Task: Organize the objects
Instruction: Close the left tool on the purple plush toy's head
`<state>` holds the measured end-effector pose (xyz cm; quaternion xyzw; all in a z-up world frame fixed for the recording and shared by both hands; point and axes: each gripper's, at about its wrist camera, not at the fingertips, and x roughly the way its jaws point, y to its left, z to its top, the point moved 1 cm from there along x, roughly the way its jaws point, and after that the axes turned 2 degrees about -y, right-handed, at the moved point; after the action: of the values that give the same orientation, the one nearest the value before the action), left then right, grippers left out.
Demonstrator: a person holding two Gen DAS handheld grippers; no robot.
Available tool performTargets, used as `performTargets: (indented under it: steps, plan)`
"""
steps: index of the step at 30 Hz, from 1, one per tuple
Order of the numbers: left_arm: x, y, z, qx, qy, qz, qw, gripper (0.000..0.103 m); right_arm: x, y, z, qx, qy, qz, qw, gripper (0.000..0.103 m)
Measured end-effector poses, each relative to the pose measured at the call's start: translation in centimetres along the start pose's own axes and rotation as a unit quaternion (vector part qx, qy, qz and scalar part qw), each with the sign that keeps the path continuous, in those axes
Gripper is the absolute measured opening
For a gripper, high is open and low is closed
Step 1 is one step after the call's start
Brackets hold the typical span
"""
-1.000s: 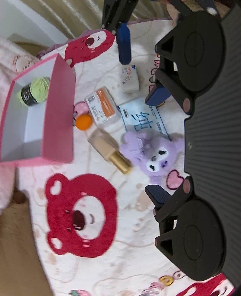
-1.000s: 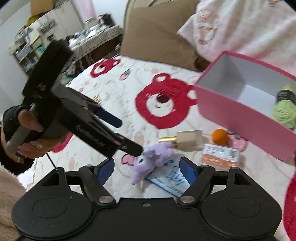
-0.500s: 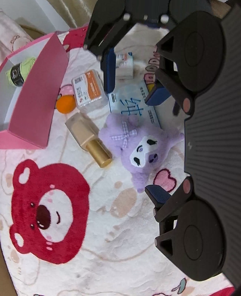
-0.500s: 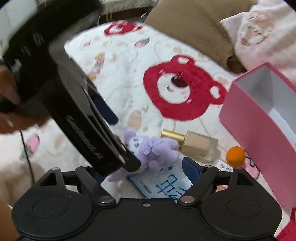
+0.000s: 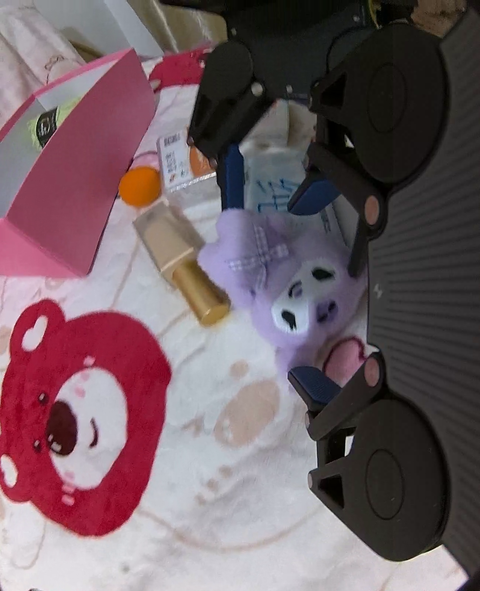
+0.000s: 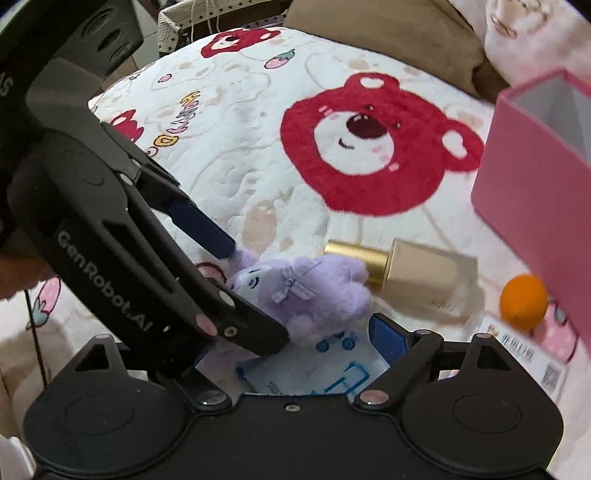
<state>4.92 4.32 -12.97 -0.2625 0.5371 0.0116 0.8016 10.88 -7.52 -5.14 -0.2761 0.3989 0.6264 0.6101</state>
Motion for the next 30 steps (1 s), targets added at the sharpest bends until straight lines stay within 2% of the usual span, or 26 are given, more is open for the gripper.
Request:
performTargets:
  steps: [1,5,7,8,10,12,13,14,17,20,23,26,29,30]
  plan:
    - [0.2,-0.1,-0.1,-0.001,0.001,-0.014,0.9999,0.073,0.0,0.2,-0.2,-0.002,-0.002,-0.005,1.0,0.092]
    - [0.5,-0.8,-0.6,0.012,-0.012,0.01,0.9998,0.063,-0.3,0.8,-0.7,0.005,-0.025,-0.024,0.999,0.09]
    - [0.5,-1.1,-0.8,0.019,-0.022,0.015,0.9995,0.061,-0.6,0.9,-0.8,0.014,-0.038,-0.024,0.999,0.083]
    - [0.4,-1.2,-0.7,0.021,-0.026,0.013,0.9994,0.061,-0.7,1.1,-0.8,0.016,-0.04,-0.022,0.999,0.075]
    - [0.1,-1.3,-0.7,0.026,-0.033,0.012,0.999,0.061,-1.0,1.4,-0.8,0.021,-0.045,-0.033,0.998,0.072]
    - [-0.2,-1.9,-0.7,0.037,-0.04,0.015,0.9984,0.06,-1.5,1.6,-0.9,0.03,-0.05,-0.037,0.998,0.063]
    - [-0.2,-2.3,-0.7,0.042,-0.046,0.016,0.9979,0.06,-1.9,1.6,-1.1,0.039,-0.053,-0.035,0.997,0.06]
    - [-0.4,-2.7,-0.7,0.05,-0.05,0.013,0.9974,0.059,-2.2,1.5,-1.2,0.049,-0.054,-0.033,0.997,0.052]
    - [-0.8,-4.1,-0.6,0.069,-0.057,0.003,0.996,0.059,-3.4,0.8,-2.1,0.088,-0.063,-0.035,0.993,0.042]
    - [-0.5,-5.0,-0.2,0.08,-0.055,-0.009,0.9953,0.059,-4.2,-0.3,-3.2,0.135,-0.066,-0.036,0.988,0.041]
    - [-0.3,-5.9,-0.2,0.1,-0.067,0.007,0.9928,0.059,-4.6,-1.6,-4.2,0.166,-0.058,-0.071,0.982,0.04]
    - [-0.6,-6.4,0.0,0.12,-0.077,0.005,0.9898,0.061,-5.4,-3.0,-5.2,0.21,-0.065,-0.08,0.972,0.041]
    - [-0.8,-6.2,0.5,0.121,-0.091,0.011,0.9885,0.061,-5.7,-3.2,-5.7,0.207,-0.065,-0.119,0.969,0.043]
    - [-0.7,-6.0,0.8,0.122,-0.099,0.016,0.9875,0.061,-5.9,-3.1,-6.0,0.205,-0.067,-0.116,0.97,0.045]
